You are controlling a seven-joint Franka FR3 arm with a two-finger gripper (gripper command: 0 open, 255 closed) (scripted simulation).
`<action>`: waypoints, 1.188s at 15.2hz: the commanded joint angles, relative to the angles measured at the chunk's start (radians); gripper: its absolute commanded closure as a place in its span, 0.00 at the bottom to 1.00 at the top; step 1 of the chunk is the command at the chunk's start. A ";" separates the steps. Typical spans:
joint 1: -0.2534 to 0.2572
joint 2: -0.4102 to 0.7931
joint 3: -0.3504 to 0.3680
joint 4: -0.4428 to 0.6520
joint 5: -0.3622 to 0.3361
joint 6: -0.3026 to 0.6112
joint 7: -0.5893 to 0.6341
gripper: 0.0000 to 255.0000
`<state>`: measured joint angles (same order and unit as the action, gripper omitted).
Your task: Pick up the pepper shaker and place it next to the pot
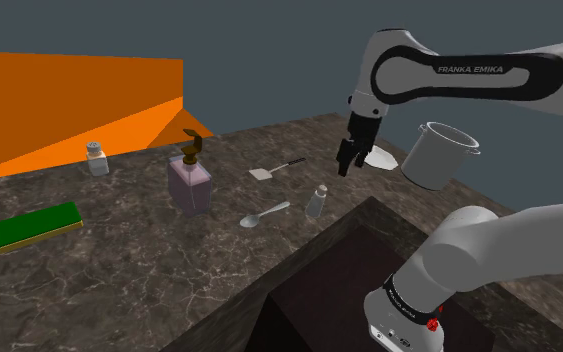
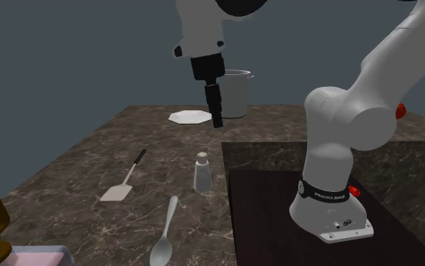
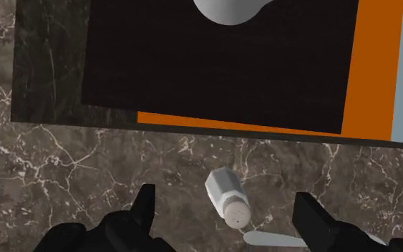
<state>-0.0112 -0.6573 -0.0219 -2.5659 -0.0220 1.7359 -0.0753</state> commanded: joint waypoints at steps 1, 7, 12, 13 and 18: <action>0.003 0.049 -0.005 -0.028 0.033 0.103 0.020 0.00; 0.019 0.164 -0.012 -0.074 0.109 0.311 0.046 0.00; 0.024 0.194 -0.009 -0.122 0.116 0.390 0.043 0.00; 0.025 0.205 -0.008 -0.136 0.119 0.415 0.042 0.00; 0.025 0.205 -0.008 -0.136 0.119 0.415 0.042 0.00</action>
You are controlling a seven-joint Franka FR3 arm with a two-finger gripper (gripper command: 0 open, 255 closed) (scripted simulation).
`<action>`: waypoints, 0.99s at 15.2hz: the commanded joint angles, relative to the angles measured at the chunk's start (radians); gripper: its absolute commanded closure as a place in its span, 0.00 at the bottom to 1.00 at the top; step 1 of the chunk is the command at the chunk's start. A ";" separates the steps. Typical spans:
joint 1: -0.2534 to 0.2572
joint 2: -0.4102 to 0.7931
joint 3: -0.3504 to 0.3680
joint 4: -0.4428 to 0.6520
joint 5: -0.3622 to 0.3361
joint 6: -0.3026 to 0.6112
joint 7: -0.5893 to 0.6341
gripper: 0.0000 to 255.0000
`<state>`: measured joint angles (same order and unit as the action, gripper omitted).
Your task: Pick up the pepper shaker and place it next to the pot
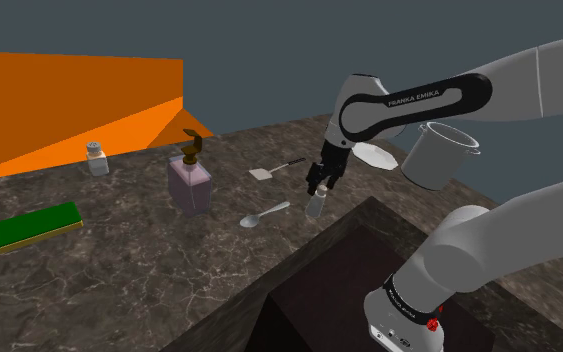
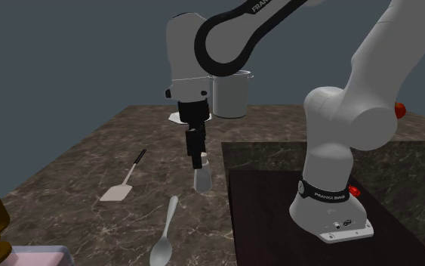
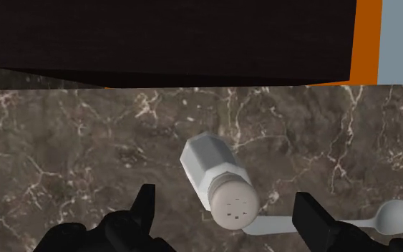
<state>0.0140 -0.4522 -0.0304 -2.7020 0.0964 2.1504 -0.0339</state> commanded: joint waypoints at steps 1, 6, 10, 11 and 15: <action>0.000 0.000 0.000 0.000 0.000 0.001 0.000 0.00; 0.000 0.000 0.000 0.000 0.000 0.001 0.000 1.00; 0.000 0.000 0.000 0.000 0.000 0.001 0.000 1.00; 0.000 0.000 0.000 0.000 0.000 0.001 0.000 1.00; -0.001 -0.018 0.001 0.015 -0.002 -0.032 0.004 1.00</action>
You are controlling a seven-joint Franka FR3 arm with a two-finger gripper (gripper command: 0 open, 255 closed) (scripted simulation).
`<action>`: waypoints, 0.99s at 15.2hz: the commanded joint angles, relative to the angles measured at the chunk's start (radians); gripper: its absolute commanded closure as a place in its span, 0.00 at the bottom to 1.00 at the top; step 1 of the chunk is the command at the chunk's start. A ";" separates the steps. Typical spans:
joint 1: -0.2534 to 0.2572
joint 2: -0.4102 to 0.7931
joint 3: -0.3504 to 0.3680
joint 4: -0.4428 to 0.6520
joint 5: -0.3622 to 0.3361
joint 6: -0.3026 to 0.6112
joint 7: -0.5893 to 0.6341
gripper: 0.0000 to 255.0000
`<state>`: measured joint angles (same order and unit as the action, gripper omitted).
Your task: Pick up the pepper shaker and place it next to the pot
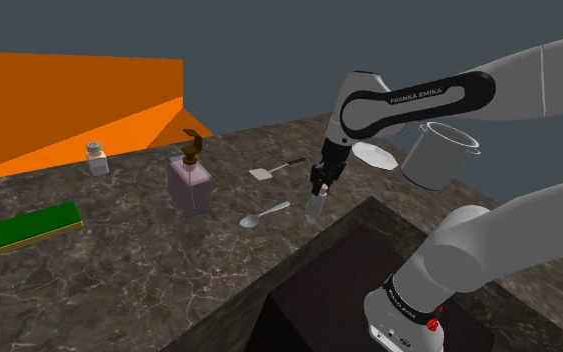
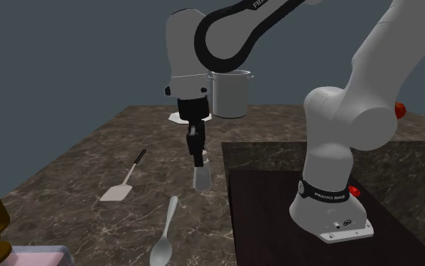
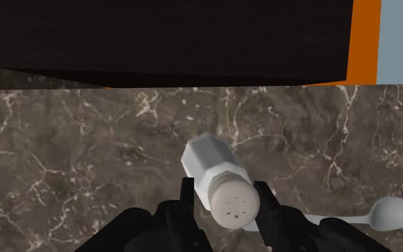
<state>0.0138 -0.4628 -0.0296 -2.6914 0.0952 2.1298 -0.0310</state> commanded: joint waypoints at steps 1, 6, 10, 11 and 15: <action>-0.001 -0.015 0.000 0.012 -0.002 -0.028 0.002 1.00; -0.003 -0.052 0.001 0.056 -0.007 -0.108 0.010 1.00; -0.004 -0.075 0.001 0.094 -0.010 -0.169 0.016 1.00; -0.004 -0.080 0.001 0.104 -0.010 -0.184 0.017 1.00; -0.005 -0.098 0.001 0.146 -0.012 -0.244 0.023 1.00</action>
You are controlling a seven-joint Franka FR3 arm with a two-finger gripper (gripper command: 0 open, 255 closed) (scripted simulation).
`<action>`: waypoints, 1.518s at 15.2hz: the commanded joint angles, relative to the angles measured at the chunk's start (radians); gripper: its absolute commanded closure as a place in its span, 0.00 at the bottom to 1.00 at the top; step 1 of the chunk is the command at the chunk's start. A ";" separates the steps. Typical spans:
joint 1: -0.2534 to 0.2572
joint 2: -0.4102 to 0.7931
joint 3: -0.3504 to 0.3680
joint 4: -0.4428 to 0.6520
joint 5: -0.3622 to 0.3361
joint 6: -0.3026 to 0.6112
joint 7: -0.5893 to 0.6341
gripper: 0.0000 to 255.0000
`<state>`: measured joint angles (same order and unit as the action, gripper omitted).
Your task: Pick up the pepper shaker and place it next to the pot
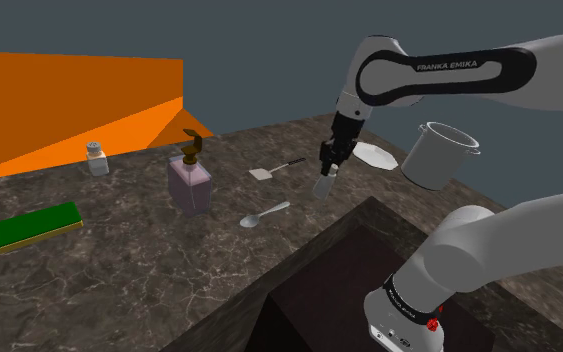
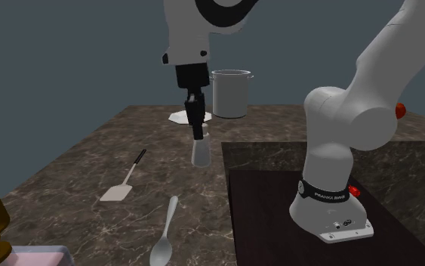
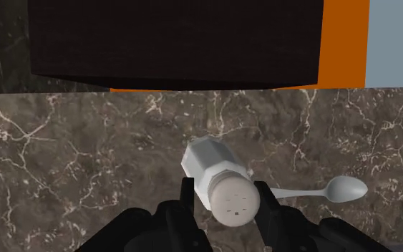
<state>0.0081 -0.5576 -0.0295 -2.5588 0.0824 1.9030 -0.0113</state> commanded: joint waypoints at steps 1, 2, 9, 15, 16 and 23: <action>0.001 -0.007 0.001 0.025 0.000 -0.031 0.004 1.00; 0.001 -0.010 0.001 0.036 -0.001 -0.046 0.005 1.00; 0.000 -0.025 0.001 0.119 -0.003 -0.144 0.014 1.00; 0.001 -0.029 0.001 0.197 -0.004 -0.226 0.020 1.00; 0.001 -0.029 0.001 0.211 -0.004 -0.239 0.021 1.00; 0.001 -0.021 0.000 0.311 -0.005 -0.331 0.029 1.00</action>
<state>0.0096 -0.5780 -0.0294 -2.2613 0.0777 1.5863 0.0163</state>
